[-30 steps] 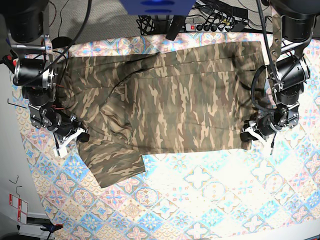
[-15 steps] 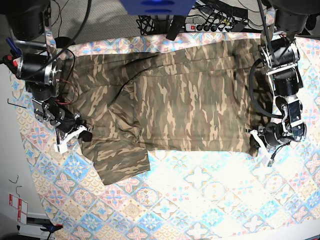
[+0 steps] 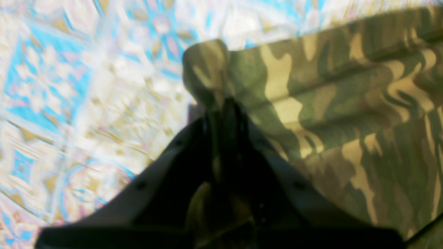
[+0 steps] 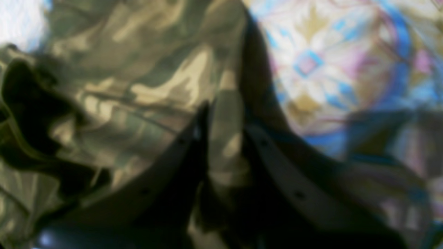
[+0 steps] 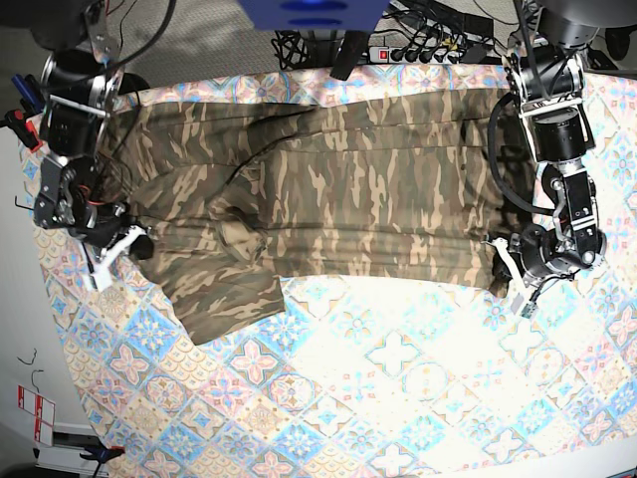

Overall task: Fold the T-shirt properly
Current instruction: 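Lift the hem with both grippers and fold it toward the shoulder edge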

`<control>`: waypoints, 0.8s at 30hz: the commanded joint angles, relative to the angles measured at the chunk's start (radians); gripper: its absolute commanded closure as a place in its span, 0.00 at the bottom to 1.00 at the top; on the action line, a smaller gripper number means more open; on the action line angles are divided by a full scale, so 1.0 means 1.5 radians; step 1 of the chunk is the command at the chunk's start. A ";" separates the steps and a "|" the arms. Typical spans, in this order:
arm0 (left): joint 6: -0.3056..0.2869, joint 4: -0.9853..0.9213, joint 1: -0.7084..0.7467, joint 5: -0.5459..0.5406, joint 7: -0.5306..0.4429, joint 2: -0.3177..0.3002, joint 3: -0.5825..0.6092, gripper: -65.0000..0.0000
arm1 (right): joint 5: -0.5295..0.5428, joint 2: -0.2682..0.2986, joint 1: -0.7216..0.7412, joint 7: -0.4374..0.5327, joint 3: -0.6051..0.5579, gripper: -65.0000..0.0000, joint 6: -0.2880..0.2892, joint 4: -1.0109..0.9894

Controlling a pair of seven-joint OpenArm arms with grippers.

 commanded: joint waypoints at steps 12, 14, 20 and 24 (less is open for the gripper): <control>0.010 0.110 0.067 0.010 -0.008 -0.018 -0.005 1.00 | -0.007 0.021 -0.101 -0.171 0.065 0.98 -0.008 0.291; 0.010 0.161 0.099 0.010 -0.003 -0.018 -0.005 1.00 | -0.007 0.021 -0.126 -0.176 0.069 0.98 -0.008 0.317; 0.010 0.223 0.155 0.008 -0.003 -0.018 -0.005 1.00 | -0.006 0.021 -0.196 -0.176 0.070 0.98 -0.008 0.413; 0.010 0.226 0.186 0.006 -0.005 -0.022 -0.005 1.00 | -0.005 0.020 -0.248 -0.176 0.087 0.98 -0.008 0.466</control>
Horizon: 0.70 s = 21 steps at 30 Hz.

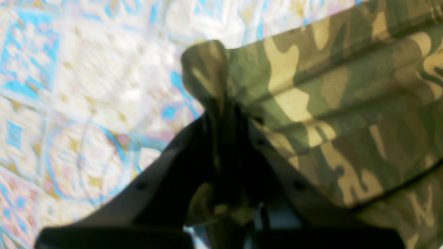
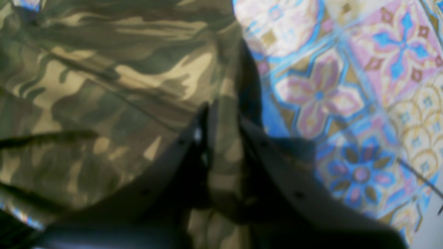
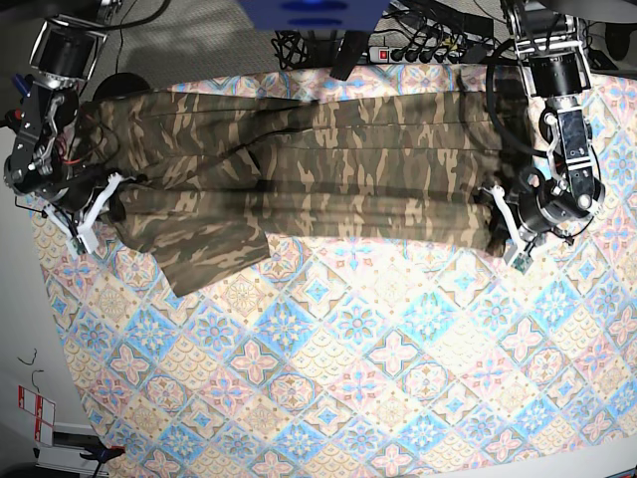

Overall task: Fold the T-shirt properly
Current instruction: 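Lift the hem with both grippers and fold it toward the shoulder edge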

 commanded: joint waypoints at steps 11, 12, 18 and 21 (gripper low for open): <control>0.016 0.150 0.115 0.019 0.002 -0.034 -0.027 1.00 | -0.015 0.019 -0.062 -0.035 0.120 0.98 -0.011 0.034; 0.016 0.161 0.121 0.020 0.003 -0.033 -0.037 1.00 | -0.015 0.018 -0.063 -0.035 0.122 0.98 -0.011 0.034; 0.016 0.176 0.136 0.017 0.004 -0.033 -0.047 1.00 | -0.015 -0.009 -0.087 -0.028 0.125 0.98 -0.011 0.073; 0.016 0.177 0.140 0.017 0.004 -0.035 -0.048 1.00 | -0.015 -0.035 -0.120 0.010 0.140 0.98 -0.011 0.136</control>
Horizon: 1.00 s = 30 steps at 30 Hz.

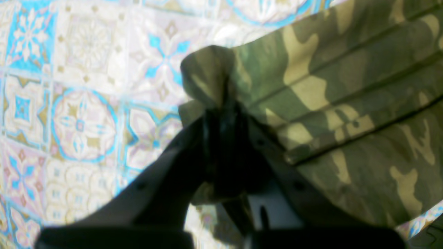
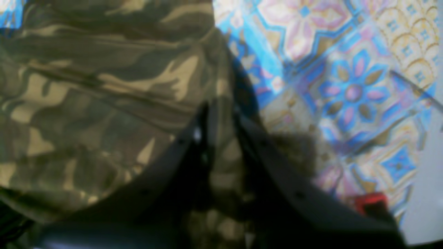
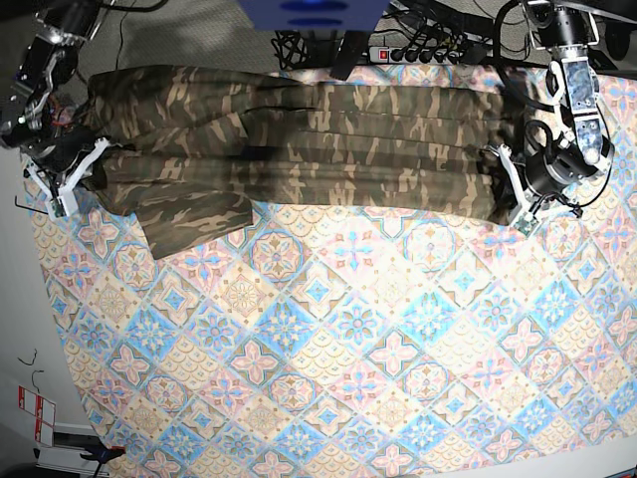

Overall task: Fold the T-shirt properly
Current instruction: 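Lift the hem with both grippers and fold it toward the shoulder edge, then hold the folded shirt with both grippers near the shoulder edge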

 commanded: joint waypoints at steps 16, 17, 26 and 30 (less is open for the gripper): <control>0.024 -0.013 0.024 0.050 0.005 -0.022 -0.006 0.99 | -0.025 -0.026 -0.063 -0.133 0.009 0.98 -0.015 0.040; 0.024 -0.027 0.024 0.067 0.004 -0.022 0.008 0.99 | -0.035 -0.026 -0.061 -0.147 -0.003 0.98 -0.015 0.021; 0.024 -0.175 -0.024 0.205 0.007 0.012 0.042 0.85 | -0.202 -0.046 0.014 -0.187 -0.061 0.90 -0.015 -0.133; 0.024 -0.179 -0.036 0.210 0.009 0.016 0.011 0.74 | -0.230 -0.063 0.029 -0.194 -0.052 0.75 -0.015 -0.113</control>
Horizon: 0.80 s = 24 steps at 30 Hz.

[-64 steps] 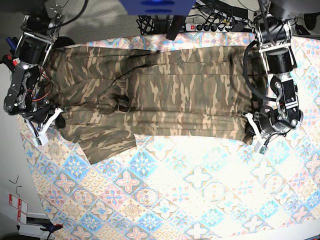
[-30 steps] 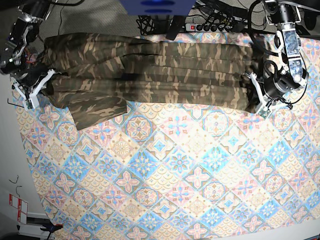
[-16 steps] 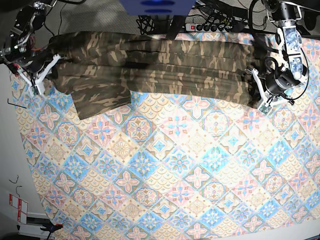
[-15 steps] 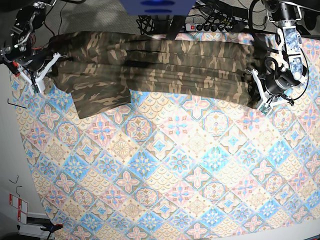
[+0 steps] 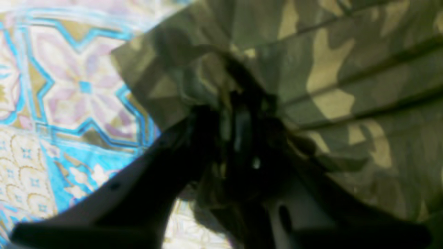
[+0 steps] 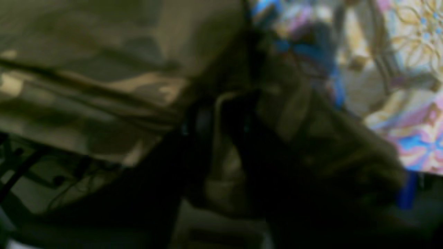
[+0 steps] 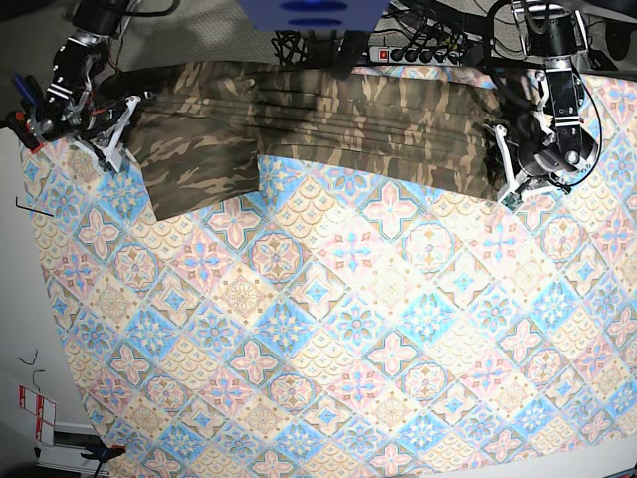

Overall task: Fold the T-shirt properly
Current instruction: 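Hold the folded shirt with both grippers near the shoulder edge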

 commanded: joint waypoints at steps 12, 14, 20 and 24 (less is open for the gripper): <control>0.041 -0.010 -0.003 0.058 0.021 -0.001 -0.004 0.62 | -0.046 -0.007 0.002 0.028 0.011 0.57 -0.020 0.027; 0.041 -0.010 -0.003 0.058 0.021 0.000 -0.003 0.62 | -0.046 -0.009 0.000 0.038 0.027 0.57 -0.020 0.062; 0.041 -0.010 -0.003 0.058 0.020 0.000 -0.002 0.62 | -0.047 -0.051 -0.003 0.054 0.100 0.51 -0.020 0.188; 0.041 -0.010 -0.003 0.058 0.020 0.000 -0.002 0.62 | -0.050 -0.051 0.001 0.015 0.102 0.31 -0.020 0.198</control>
